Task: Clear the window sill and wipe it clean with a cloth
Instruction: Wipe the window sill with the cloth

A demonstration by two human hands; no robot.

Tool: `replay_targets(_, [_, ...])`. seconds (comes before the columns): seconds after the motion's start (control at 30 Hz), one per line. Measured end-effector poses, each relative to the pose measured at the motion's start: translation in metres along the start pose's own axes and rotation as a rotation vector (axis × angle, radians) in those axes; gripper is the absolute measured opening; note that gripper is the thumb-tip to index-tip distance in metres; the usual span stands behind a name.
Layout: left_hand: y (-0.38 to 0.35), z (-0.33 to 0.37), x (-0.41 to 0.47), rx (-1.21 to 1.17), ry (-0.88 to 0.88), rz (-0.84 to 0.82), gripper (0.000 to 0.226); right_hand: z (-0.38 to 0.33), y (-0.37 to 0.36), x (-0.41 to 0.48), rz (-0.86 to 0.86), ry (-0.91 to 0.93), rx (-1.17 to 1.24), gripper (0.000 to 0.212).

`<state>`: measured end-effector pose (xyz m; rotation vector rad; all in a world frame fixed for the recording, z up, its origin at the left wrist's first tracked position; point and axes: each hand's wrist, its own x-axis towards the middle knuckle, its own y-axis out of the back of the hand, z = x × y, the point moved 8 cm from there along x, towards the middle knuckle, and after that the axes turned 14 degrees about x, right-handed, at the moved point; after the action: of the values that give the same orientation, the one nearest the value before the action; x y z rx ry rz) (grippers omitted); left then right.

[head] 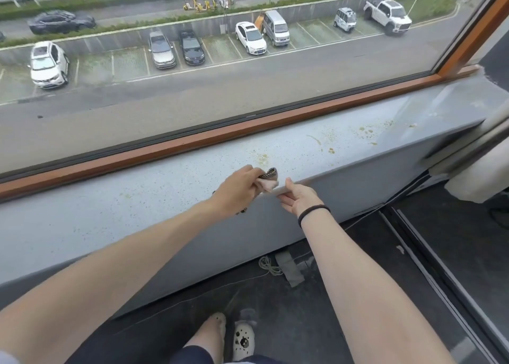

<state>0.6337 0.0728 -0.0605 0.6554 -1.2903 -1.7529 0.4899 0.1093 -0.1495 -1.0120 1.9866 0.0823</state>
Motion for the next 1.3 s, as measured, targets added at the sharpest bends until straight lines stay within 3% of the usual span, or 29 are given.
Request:
replay_targets(0.2, [0.026,-0.030,0.063,0.086,0.107,-0.010,0.024,-0.001,0.004,0.001,0.062,0.020,0.003,0.013])
replay_targets(0.57, [0.024,-0.027,0.124,0.428,-0.035,0.026,0.030,-0.002,0.008,0.005,0.140,0.023,-0.005,0.041])
replay_targets(0.6, [0.021,-0.026,0.125,0.432,-0.057,0.020,0.034,-0.003,0.007,0.004,0.140,0.019,-0.002,0.042])
replay_targets(0.7, [0.014,-0.024,0.121,0.362,-0.126,0.058,0.080,-0.002,0.007,0.003,0.144,0.012,0.002,0.042])
replay_targets(0.73, [0.010,-0.025,0.119,0.349,-0.133,0.064,0.083,-0.002,0.008,0.002,0.140,0.006,0.002,0.042])
replay_targets(0.87, [-0.005,-0.034,0.125,0.315,-0.066,0.020,0.042,-0.001,0.009,0.005,0.101,0.000,0.017,0.043])
replay_targets(1.0, [-0.018,-0.008,0.111,0.250,-0.160,-0.053,0.045,0.001,0.007,0.009,0.066,-0.042,0.012,0.040])
replay_targets(1.13, [-0.026,0.019,0.085,0.183,-0.245,-0.006,0.045,0.002,0.007,0.009,-0.022,-0.140,-0.026,0.014])
replay_targets(1.3, [-0.032,0.024,0.062,0.111,-0.188,0.097,0.028,-0.017,0.017,0.009,-0.138,-0.224,-0.249,0.023])
